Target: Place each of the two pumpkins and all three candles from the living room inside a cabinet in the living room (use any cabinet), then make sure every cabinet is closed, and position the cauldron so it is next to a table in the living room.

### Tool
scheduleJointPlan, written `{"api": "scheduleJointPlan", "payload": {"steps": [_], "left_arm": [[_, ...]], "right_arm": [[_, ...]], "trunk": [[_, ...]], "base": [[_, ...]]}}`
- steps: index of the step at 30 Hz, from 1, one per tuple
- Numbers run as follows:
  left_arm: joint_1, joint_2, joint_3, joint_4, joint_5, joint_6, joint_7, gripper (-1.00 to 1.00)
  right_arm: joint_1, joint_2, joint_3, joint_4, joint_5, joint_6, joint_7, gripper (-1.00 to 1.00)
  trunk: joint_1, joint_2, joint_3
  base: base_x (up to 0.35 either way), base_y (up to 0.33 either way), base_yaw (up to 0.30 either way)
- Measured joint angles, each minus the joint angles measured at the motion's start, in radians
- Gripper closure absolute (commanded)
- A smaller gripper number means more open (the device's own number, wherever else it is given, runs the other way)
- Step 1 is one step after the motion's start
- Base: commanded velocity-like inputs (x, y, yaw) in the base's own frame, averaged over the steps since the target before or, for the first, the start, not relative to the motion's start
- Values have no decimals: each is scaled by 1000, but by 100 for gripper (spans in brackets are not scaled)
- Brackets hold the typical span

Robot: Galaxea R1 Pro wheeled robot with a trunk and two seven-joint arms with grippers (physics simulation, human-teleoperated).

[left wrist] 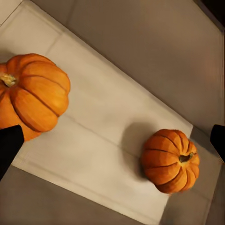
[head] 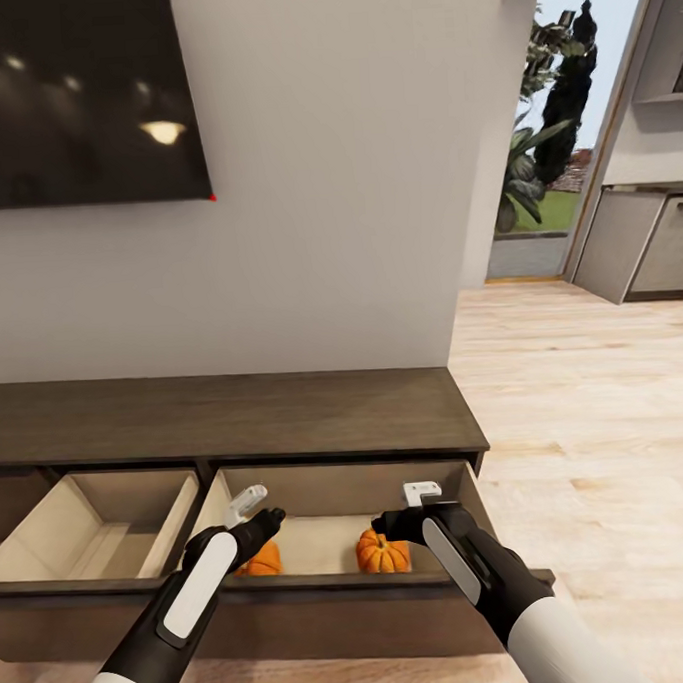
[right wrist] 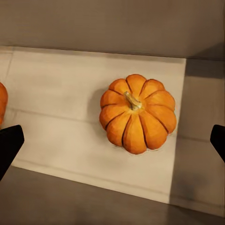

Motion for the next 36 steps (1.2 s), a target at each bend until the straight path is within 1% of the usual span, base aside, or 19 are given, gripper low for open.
{"api": "scheduleJointPlan", "payload": {"steps": [5,10,14,20,21,24,26,29,36], "left_arm": [[0,2,3,-18,1,1,-1,-100],[0,4,34,-20,10,7,-1,-100],[0,4,40,-20,13,21,-2,-100],[0,5,46,-20,14,25,-2,-100],[0,6,53,-20,15,25,-2,-100],[0,7,94,-19,17,31,-2,-100],[0,6,105,-19,17,44,-3,-100],[0,5,112,-18,17,56,-3,-100],[0,5,113,-19,17,59,-3,-100]], "right_arm": [[0,0,0,0,0,0,1,-100],[0,0,0,0,0,0,1,-100],[0,0,0,0,0,0,1,-100],[0,0,0,0,0,0,1,-100],[0,0,0,0,0,0,1,-100],[0,-1,0,0,0,0,1,-100],[0,-1,0,0,0,0,1,-100],[0,-1,0,0,0,0,1,-100],[0,-2,0,-1,0,-1,1,-100]], "trunk": [[-2,1,19],[-4,2,39],[-6,3,54],[-9,5,77],[-9,5,81],[-11,6,93],[-11,6,101],[-13,7,112],[-16,8,139]], "base": [[0,0,0],[0,0,0],[0,0,0],[0,0,0],[0,0,0],[-3,0,0],[-146,0,0],[-135,0,0],[-20,0,0]]}}
